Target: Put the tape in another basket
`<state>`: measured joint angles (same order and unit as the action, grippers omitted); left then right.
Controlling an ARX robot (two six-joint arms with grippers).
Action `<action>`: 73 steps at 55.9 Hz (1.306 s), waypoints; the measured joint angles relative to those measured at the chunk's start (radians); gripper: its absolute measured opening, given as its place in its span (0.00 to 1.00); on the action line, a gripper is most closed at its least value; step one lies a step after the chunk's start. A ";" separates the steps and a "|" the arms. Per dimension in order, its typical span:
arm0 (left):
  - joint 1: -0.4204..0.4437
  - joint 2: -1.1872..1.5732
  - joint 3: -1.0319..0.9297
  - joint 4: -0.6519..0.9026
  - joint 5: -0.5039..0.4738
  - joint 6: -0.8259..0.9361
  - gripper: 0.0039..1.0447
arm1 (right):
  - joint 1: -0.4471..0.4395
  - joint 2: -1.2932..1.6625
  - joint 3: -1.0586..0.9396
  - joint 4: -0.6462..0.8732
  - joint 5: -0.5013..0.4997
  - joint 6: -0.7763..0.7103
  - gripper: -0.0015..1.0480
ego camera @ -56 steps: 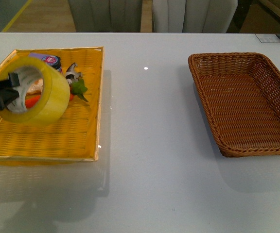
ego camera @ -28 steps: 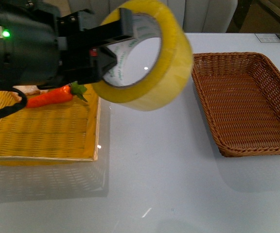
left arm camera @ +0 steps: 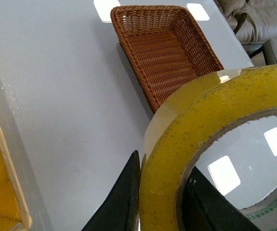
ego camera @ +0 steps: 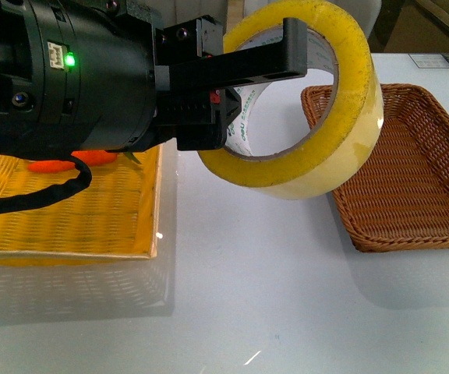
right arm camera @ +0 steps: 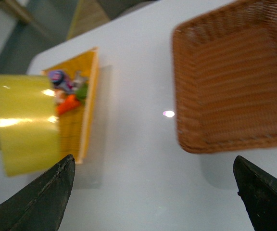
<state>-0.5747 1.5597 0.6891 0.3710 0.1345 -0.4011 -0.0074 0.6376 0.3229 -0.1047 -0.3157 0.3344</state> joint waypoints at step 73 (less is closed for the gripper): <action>-0.026 -0.010 0.001 -0.040 0.050 0.064 0.14 | 0.259 0.656 0.095 0.607 -0.428 0.171 0.87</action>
<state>-0.6010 1.5501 0.6899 0.3313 0.1841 -0.3370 0.2512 1.2938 0.4183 0.5018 -0.7437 0.5056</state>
